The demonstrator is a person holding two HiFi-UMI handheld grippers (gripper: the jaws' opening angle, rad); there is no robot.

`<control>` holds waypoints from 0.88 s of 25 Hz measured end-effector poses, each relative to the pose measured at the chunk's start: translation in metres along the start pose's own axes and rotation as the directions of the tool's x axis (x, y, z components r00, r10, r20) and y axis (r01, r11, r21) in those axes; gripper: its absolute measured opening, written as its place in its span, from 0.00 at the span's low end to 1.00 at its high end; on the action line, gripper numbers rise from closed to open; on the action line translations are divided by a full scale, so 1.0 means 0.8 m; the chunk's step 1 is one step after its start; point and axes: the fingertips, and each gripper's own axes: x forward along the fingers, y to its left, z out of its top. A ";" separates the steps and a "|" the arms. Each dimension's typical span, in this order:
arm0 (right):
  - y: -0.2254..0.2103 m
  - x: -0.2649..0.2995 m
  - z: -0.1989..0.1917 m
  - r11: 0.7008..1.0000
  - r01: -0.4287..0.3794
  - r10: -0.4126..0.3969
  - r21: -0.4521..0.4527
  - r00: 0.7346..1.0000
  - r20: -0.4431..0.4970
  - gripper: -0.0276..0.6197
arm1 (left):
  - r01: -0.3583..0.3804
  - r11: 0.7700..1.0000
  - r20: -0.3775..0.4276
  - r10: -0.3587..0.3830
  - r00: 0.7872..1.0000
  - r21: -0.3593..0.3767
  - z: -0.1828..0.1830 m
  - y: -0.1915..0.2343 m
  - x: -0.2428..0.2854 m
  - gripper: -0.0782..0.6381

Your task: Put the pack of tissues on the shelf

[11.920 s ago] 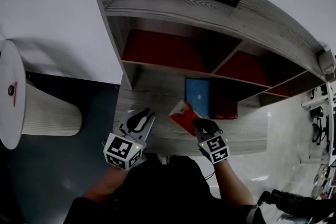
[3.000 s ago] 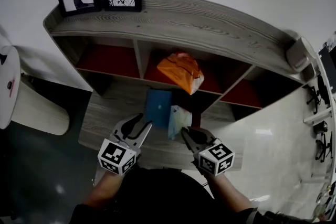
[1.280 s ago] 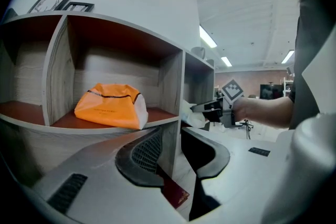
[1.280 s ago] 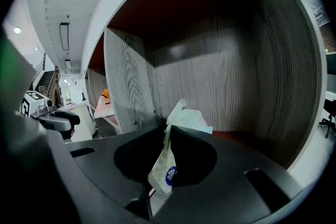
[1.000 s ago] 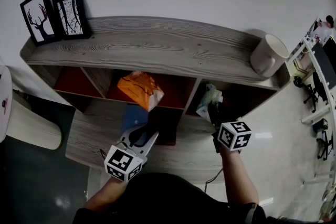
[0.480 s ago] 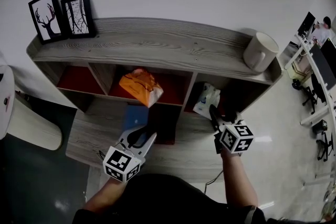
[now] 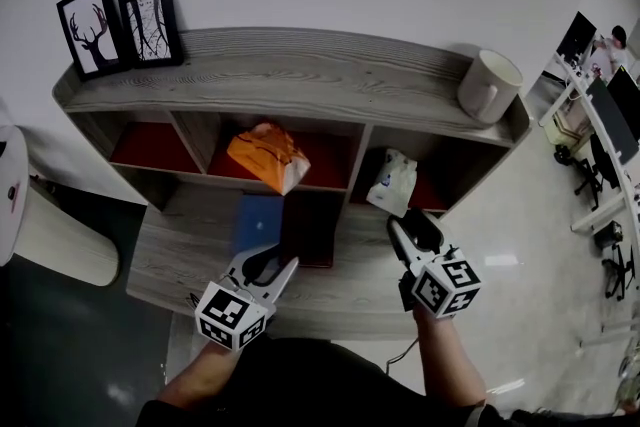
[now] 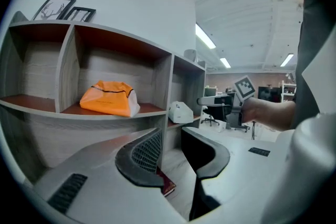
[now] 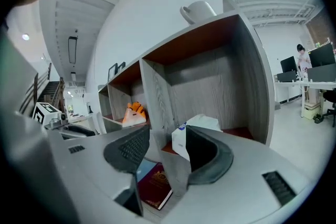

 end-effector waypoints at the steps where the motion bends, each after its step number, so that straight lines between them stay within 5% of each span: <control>1: 0.009 -0.003 0.000 1.000 -0.006 0.006 -0.003 1.000 0.002 0.34 | 0.005 1.000 0.003 -0.005 1.000 -0.002 0.000 0.000 -0.002 0.28; 8: 0.091 -0.011 -0.001 0.996 -0.088 0.088 -0.018 0.996 0.014 0.28 | 0.044 0.999 0.023 -0.044 0.999 0.011 0.007 0.011 -0.018 0.28; 22: 0.228 0.042 -0.021 0.969 -0.246 0.246 -0.007 0.969 -0.005 0.11 | 0.010 1.000 0.035 -0.010 0.999 0.018 0.019 0.095 -0.083 0.25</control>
